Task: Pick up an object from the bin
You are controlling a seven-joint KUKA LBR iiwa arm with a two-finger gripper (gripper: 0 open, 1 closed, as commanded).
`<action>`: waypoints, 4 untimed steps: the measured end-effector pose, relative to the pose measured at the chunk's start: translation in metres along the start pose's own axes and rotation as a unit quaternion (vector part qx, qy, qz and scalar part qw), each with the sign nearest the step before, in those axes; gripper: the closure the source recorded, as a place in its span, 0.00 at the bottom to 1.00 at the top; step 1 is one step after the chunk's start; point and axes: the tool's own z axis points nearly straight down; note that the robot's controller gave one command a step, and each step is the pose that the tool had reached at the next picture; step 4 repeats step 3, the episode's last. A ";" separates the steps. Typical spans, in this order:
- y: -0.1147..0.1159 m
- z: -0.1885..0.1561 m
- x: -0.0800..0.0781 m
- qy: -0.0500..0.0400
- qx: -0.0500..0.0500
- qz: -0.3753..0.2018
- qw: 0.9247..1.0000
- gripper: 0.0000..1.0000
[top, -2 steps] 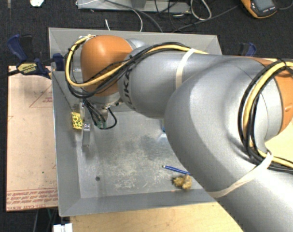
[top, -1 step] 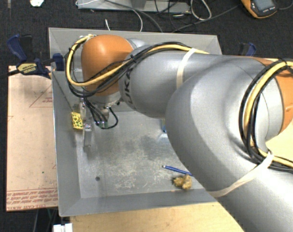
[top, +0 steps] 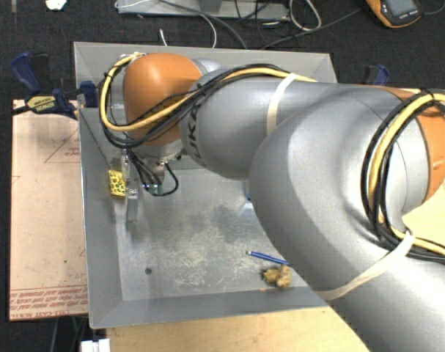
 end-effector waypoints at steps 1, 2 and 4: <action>0.000 0.000 -0.001 -0.001 -0.001 -0.008 1.000 1.00; 0.000 0.000 -0.001 -0.001 -0.001 -0.008 1.000 1.00; -0.001 -0.031 0.003 0.004 0.001 -0.008 1.000 1.00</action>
Offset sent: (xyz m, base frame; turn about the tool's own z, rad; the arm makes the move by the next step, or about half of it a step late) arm 0.0000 0.0000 0.0000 0.0000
